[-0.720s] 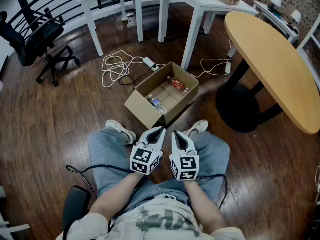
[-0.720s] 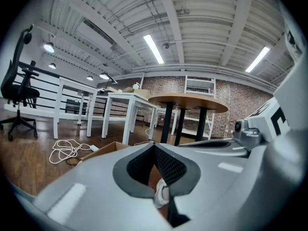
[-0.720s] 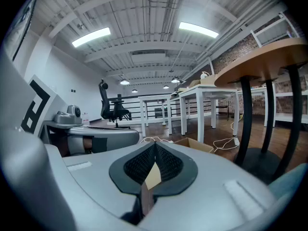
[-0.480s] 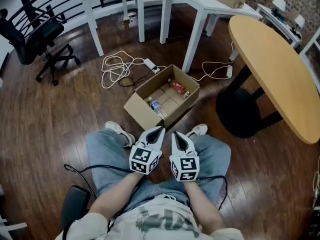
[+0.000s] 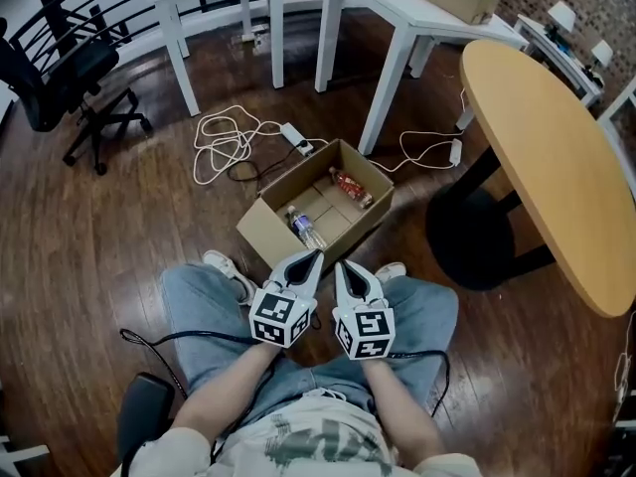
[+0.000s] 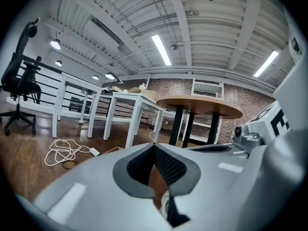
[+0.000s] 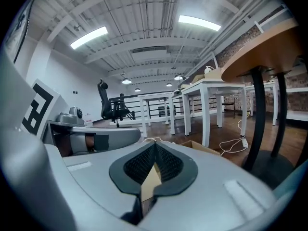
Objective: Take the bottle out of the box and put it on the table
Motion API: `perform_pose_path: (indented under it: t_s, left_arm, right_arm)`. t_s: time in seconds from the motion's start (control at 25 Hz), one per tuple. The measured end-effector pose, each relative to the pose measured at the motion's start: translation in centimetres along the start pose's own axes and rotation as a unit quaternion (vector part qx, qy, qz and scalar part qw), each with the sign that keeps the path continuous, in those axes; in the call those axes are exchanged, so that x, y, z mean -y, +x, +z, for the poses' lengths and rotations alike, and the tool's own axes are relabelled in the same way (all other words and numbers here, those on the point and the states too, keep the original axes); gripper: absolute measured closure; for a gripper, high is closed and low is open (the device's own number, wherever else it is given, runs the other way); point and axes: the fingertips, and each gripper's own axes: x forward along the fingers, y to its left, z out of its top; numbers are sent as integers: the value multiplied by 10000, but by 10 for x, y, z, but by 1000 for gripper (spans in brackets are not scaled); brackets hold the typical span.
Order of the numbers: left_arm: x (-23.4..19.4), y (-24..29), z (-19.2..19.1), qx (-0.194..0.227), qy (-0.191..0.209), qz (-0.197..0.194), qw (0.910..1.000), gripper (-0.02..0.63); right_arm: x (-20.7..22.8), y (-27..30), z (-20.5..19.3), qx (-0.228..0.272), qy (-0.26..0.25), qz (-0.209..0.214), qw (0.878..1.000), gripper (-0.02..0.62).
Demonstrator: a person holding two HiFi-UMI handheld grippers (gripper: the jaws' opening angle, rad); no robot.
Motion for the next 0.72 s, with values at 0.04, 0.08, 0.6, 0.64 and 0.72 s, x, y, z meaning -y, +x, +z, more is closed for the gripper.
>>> perform_pose_path:
  t_s: [0.04, 0.08, 0.6, 0.64, 0.72]
  left_arm:
    - [-4, 5, 4, 24, -9, 19, 10000, 615]
    - [-8, 11, 9, 55, -31, 53, 10000, 615]
    - [-54, 81, 47, 304, -101, 304, 9990, 616]
    - [-58, 87, 48, 296, -106, 320, 9990, 615]
    - [-65, 99, 49, 281, -112, 338, 9990, 615]
  right_arm:
    - [3, 7, 4, -15, -22, 34, 10000, 595]
    - [6, 15, 9, -16, -44, 66, 10000, 574]
    - [47, 95, 53, 33, -311, 235, 9992, 554]
    - [50, 102, 56, 30, -331, 237, 9992, 554]
    - [59, 116, 60, 12, -375, 230, 9990, 549]
